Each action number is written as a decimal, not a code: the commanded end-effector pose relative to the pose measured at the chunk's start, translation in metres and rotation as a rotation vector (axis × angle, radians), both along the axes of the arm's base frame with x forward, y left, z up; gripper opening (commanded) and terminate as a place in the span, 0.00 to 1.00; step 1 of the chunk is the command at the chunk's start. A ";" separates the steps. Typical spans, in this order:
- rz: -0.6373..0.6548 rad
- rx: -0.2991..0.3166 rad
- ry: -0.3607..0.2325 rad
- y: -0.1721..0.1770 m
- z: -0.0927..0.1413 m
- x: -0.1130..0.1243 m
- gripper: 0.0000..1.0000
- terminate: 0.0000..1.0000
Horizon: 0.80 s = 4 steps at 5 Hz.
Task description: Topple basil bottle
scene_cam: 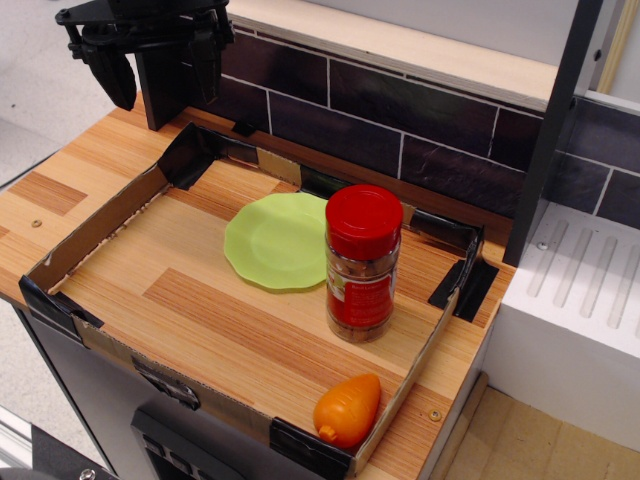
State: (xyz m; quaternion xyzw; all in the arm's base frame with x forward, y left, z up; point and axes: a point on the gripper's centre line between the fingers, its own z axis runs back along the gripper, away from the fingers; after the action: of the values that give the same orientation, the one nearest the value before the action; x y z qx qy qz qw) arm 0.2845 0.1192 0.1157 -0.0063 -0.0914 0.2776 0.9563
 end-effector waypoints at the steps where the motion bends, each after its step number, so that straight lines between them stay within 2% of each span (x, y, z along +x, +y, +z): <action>1: 0.000 0.000 0.000 0.000 0.000 0.000 1.00 0.00; 2: -0.215 -0.017 0.112 -0.013 -0.001 -0.021 1.00 0.00; 3: -0.465 -0.039 0.185 -0.033 -0.002 -0.045 1.00 0.00; 4: -0.717 -0.077 0.227 -0.051 -0.002 -0.059 1.00 0.00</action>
State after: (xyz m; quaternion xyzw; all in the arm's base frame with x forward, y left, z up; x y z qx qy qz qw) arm 0.2259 0.0577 0.0999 -0.0548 0.0539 -0.0774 0.9940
